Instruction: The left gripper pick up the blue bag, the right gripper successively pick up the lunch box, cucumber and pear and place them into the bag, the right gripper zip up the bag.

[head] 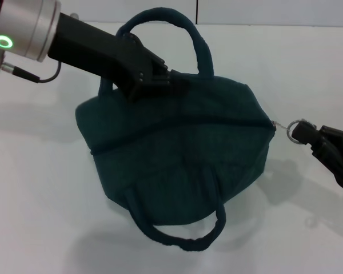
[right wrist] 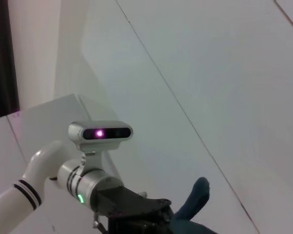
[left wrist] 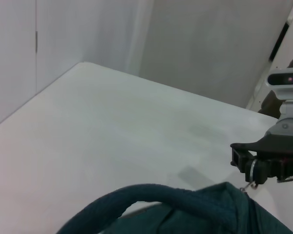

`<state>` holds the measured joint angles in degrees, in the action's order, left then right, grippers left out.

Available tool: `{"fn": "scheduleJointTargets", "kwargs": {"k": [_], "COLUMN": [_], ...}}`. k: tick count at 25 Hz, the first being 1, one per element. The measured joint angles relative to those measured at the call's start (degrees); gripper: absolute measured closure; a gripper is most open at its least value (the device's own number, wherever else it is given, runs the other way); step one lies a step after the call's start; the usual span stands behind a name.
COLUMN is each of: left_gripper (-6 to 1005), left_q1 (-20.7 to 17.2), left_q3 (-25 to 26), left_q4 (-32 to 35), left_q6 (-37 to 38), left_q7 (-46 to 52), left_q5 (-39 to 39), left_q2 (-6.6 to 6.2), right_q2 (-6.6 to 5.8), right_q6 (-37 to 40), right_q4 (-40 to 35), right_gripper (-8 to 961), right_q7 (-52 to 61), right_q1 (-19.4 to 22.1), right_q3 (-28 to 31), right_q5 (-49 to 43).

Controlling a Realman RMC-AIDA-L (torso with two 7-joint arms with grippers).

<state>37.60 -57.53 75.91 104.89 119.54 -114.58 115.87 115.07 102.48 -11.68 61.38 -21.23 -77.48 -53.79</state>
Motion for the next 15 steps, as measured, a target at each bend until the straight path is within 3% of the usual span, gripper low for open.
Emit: {"fn": "scheduleJointTargets", "kwargs": {"k": [7, 15], "left_gripper": [948, 950], "left_q1": [1.0, 1.0], "left_q3": [0.2, 0.1], "left_q4": [-5.0, -5.5], "left_q6": [-0.2, 0.0], "left_q7": [-1.5, -1.8], "left_q5": [-0.8, -1.1], "left_q2": [-1.21, -1.44], "right_q2": [0.29, 0.42], "right_q6": [-8.5, -13.2], "right_q4": [0.5, 1.3], "right_gripper": [942, 942], "right_q7": [0.3, 0.2], "right_q1": [0.3, 0.7], "right_q3": [-0.1, 0.2], "right_q5": [0.2, 1.8]}}
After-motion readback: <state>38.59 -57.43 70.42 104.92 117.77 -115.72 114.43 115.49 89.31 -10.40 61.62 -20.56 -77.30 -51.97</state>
